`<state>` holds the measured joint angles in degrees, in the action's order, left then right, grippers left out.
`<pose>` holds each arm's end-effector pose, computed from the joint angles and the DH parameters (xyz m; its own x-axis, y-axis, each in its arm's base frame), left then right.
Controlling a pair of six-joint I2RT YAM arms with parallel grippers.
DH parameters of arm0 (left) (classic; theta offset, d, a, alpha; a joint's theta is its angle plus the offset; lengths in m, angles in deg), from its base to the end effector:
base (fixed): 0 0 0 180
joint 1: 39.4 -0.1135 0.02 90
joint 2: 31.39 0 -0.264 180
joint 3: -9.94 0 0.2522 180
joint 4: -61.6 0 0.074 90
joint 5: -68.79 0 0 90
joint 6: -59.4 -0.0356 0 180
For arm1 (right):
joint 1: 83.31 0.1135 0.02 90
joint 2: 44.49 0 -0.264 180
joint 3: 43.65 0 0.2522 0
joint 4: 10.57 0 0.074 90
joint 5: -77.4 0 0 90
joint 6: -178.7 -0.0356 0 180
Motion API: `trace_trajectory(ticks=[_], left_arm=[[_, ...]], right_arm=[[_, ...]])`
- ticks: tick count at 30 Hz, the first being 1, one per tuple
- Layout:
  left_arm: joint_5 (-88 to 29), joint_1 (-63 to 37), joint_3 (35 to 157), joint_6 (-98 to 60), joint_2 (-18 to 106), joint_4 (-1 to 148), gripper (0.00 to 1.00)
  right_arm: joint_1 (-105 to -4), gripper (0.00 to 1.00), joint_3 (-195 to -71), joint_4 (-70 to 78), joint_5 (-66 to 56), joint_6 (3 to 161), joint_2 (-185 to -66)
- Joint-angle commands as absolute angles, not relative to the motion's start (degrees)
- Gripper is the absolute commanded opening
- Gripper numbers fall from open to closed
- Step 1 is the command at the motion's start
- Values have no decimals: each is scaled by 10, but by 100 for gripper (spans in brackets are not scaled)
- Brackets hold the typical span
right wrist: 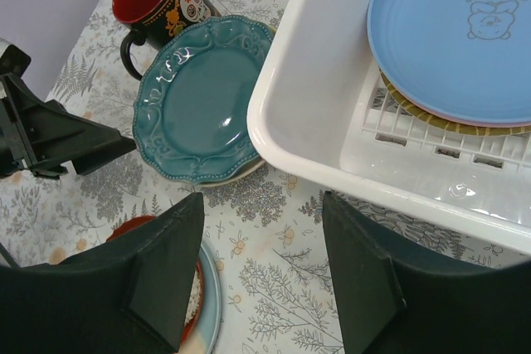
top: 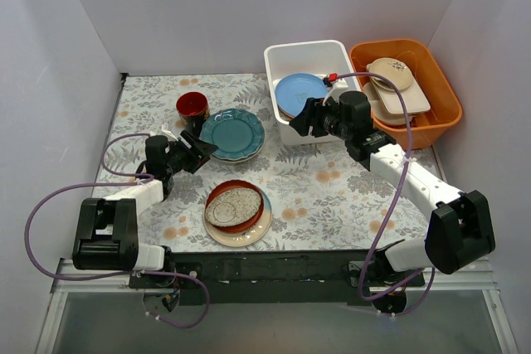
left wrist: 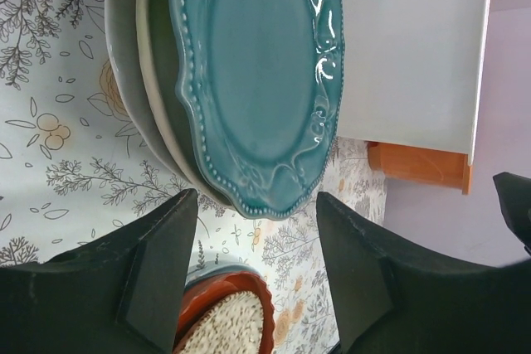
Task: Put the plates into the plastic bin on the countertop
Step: Pick up the plate at the center of the board.
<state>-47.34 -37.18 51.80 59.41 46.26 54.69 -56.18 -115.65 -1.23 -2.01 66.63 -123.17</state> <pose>0.2601 -0.0258 0.1727 -0.4200 -0.8822 0.2129 -0.4827 0.0186 -0.8756 0.2849 0.1533 0.3129 -0.4551 0.1818 -0.8717 -0.4688 0.7834 0.4081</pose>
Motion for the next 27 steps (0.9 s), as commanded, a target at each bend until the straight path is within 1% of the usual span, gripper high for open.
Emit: trace_trajectory(ticks=[1,20,27], left_arm=[[-498,-381,529,590,478,524,58],[-544,-390,525,626,517,447,56],[-543,-390,532,638,541,421,54]], right_arm=[[-559,66,-1160,-20,-26,678,-1216],[-559,66,-1152,-14,-32,679,-1211],[-560,66,-1149,-17,-29,680,-1212]])
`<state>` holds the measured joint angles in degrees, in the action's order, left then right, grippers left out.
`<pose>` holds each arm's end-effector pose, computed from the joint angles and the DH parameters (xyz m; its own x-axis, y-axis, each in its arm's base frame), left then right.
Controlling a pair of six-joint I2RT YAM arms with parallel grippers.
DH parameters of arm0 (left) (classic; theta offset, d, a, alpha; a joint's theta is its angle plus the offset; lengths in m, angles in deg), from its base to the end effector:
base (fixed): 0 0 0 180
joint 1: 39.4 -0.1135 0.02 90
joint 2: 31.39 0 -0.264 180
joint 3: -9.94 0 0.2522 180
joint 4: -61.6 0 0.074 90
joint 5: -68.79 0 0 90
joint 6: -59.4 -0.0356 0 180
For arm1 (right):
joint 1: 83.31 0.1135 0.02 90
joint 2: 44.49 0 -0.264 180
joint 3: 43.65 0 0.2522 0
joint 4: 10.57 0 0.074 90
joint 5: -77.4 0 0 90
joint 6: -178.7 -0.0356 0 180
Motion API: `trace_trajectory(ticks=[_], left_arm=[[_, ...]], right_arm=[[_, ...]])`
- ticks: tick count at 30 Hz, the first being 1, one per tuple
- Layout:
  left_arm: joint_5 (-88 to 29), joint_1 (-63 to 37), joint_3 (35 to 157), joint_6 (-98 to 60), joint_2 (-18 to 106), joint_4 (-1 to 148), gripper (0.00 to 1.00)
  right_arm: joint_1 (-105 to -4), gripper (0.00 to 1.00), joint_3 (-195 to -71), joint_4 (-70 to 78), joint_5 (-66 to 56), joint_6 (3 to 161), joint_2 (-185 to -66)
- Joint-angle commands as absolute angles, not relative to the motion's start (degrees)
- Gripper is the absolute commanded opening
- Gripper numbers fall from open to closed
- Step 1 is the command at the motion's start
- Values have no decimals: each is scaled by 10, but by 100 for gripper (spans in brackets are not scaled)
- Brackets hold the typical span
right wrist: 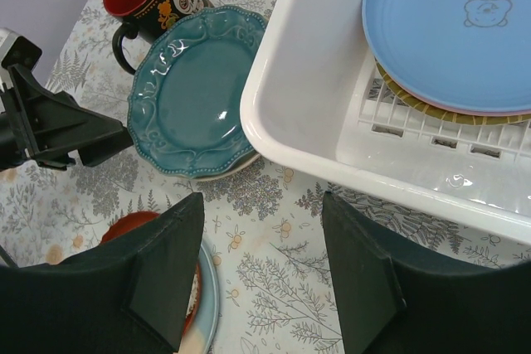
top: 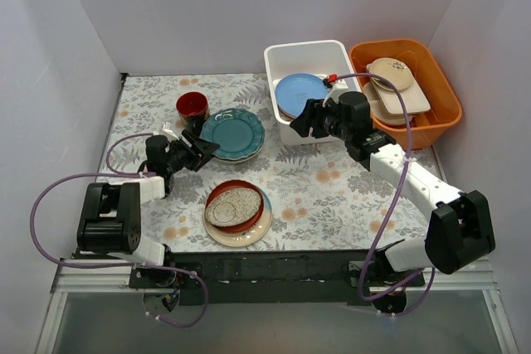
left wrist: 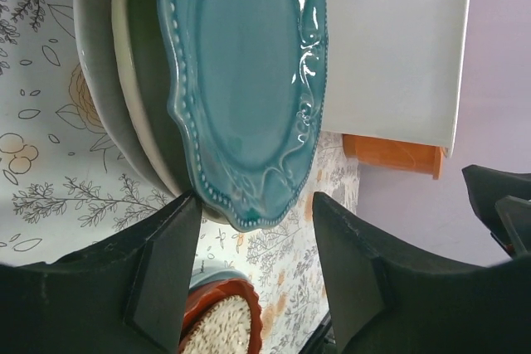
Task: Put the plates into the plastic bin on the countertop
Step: Pick up the plate at the center of the board.
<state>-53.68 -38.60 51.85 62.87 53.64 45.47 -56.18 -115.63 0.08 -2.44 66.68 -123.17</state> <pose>0.2736 -0.0229 0.1569 -0.4618 -0.8358 0.2971 -0.4826 -0.0443 -0.8747 0.2844 0.1528 0.3104 -0.4705 0.1736 -0.8652 -0.4555 0.7919 0.4066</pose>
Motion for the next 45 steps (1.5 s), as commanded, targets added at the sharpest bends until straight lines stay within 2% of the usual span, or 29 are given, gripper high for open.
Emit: trace_trajectory(ticks=[1,13,18,19,22,24,26,36,45], left_arm=[[-542,-390,531,640,544,418,54],[-498,-390,503,696,608,320,47],[-461,-389,520,669,606,373,44],[-449,-389,523,661,605,383,40],[-424,-385,540,641,602,436,20],[-402,-384,546,631,600,462,13],[-395,-384,554,624,600,478,1],[-407,-384,559,625,583,477,0],[-439,-384,569,641,519,497,0]], right_arm=[[-559,66,-1149,-19,-29,679,-1212],[-559,66,-1147,-19,-29,678,-1213],[-559,66,-1146,-21,-28,677,-1217],[-559,66,-1147,-21,-28,676,-1217],[-559,66,-1145,-22,-25,676,-1219],[-559,66,-1142,-23,-25,676,-1221],[-559,66,-1140,-24,-25,676,-1221],[-559,66,-1135,-25,-23,675,-1217],[-559,66,-1128,-29,-12,673,-1210]])
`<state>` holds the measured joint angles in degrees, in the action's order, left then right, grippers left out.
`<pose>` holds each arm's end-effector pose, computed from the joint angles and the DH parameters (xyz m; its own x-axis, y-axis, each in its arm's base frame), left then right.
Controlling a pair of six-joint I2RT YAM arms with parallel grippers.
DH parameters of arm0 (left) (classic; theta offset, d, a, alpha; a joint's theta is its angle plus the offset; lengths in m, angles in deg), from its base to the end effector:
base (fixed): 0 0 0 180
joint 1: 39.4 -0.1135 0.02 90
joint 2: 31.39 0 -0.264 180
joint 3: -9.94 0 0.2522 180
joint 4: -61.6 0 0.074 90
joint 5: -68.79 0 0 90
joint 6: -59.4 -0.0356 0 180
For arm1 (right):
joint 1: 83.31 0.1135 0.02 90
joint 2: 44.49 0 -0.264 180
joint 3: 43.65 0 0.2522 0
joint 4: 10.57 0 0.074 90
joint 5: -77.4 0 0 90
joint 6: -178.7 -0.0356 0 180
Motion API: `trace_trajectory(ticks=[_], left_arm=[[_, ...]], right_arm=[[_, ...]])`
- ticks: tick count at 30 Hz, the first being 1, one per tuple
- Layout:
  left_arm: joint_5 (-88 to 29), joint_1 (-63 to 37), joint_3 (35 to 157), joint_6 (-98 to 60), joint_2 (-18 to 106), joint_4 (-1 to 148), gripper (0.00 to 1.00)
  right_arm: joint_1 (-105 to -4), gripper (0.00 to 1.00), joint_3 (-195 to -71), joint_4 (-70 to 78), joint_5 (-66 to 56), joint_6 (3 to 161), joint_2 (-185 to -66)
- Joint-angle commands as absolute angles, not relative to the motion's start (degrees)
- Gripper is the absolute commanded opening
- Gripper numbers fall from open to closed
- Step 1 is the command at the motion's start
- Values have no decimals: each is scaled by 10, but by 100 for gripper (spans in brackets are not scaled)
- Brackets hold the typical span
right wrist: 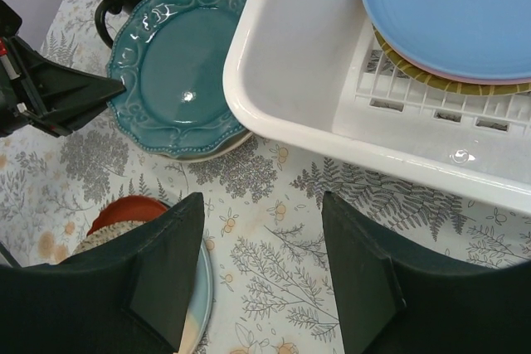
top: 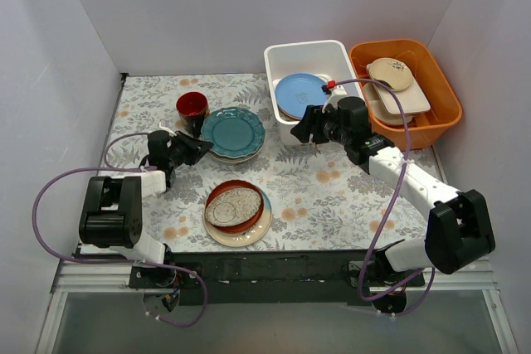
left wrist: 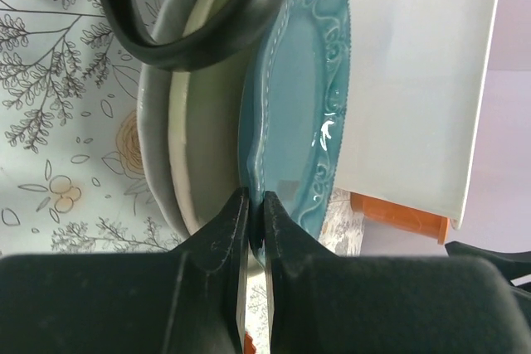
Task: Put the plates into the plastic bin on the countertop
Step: Pick up the plate at the center of the board.
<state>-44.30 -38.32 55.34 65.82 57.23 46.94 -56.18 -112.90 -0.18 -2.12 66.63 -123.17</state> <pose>0.2909 -0.0194 0.1537 -0.3060 -0.9085 0.2845 -0.5154 -0.0932 -0.8518 0.2814 0.1515 0.2941 -0.5054 0.1562 -0.8487 -0.4433 0.7968 0.4106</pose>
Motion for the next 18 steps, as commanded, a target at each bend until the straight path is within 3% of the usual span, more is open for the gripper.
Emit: trace_trajectory(ticks=[1,11,18], left_arm=[[-438,-384,569,641,512,504,0],[-461,-384,554,652,446,521,0],[-486,-384,541,656,402,521,0]], right_arm=[[-559,66,-1127,-30,-9,673,-1210],[-556,72,-1091,-69,36,657,-1196],[-535,86,-1065,-90,42,652,-1183]])
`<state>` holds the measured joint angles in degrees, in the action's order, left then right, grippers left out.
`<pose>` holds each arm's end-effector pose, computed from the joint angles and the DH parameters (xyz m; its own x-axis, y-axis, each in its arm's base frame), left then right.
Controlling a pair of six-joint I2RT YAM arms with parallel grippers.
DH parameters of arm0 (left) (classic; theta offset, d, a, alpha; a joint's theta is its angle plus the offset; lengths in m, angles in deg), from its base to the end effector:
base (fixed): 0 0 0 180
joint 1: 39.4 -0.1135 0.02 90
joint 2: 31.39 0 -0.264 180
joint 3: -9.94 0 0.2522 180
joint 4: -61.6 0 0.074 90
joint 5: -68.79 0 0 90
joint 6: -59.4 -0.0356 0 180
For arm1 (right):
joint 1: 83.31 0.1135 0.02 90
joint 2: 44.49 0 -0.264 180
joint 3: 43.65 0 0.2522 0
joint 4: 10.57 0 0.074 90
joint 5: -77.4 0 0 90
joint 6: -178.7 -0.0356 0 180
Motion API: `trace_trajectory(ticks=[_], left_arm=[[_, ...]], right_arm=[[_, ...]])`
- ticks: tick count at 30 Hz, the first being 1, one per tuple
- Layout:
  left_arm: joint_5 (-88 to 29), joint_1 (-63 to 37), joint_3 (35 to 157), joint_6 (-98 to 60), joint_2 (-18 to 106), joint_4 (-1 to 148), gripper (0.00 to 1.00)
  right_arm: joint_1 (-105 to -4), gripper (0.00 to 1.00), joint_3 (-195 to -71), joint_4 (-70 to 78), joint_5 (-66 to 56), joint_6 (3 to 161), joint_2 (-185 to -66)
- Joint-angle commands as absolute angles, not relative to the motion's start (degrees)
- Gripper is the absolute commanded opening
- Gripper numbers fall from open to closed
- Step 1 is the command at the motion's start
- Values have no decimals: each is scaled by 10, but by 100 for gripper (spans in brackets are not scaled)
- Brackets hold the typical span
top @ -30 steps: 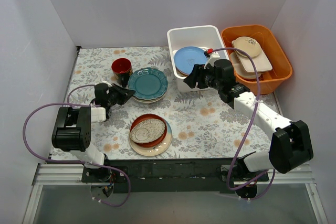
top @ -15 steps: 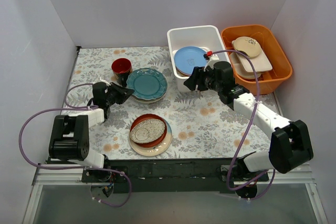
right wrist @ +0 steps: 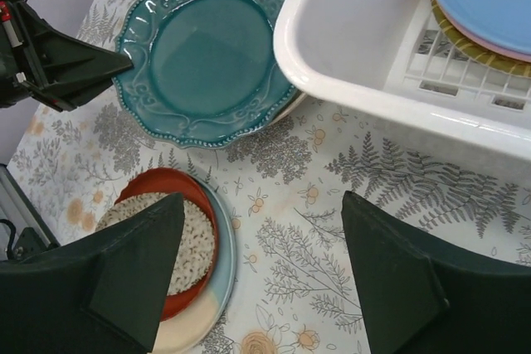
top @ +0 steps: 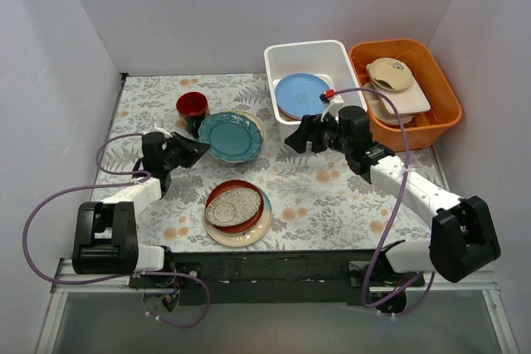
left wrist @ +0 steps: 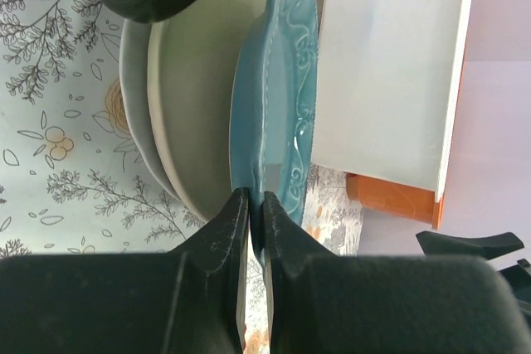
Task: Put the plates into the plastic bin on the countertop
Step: Pick up the plate at the center of the board.
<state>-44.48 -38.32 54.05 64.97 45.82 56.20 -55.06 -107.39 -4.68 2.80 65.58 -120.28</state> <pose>0.2670 -0.0191 0.1836 -0.3202 -0.9084 0.2687 -0.4982 -0.0798 -0.8634 0.2641 0.1526 0.2834 -0.5161 0.1524 -0.8429 -0.5178 0.7283 0.4488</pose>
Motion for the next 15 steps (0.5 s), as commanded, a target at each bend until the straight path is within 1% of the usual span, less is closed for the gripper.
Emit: trace_trajectory(ticks=[1,8,15], left_arm=[[-488,-384,539,655,395,527,0],[-508,-384,516,647,338,543,0],[-518,-384,506,636,293,571,0]], right_arm=[[-533,87,-1059,-93,44,651,-1183],[-513,89,-1016,-160,88,600,-1210],[-497,89,-975,-227,102,544,-1240]])
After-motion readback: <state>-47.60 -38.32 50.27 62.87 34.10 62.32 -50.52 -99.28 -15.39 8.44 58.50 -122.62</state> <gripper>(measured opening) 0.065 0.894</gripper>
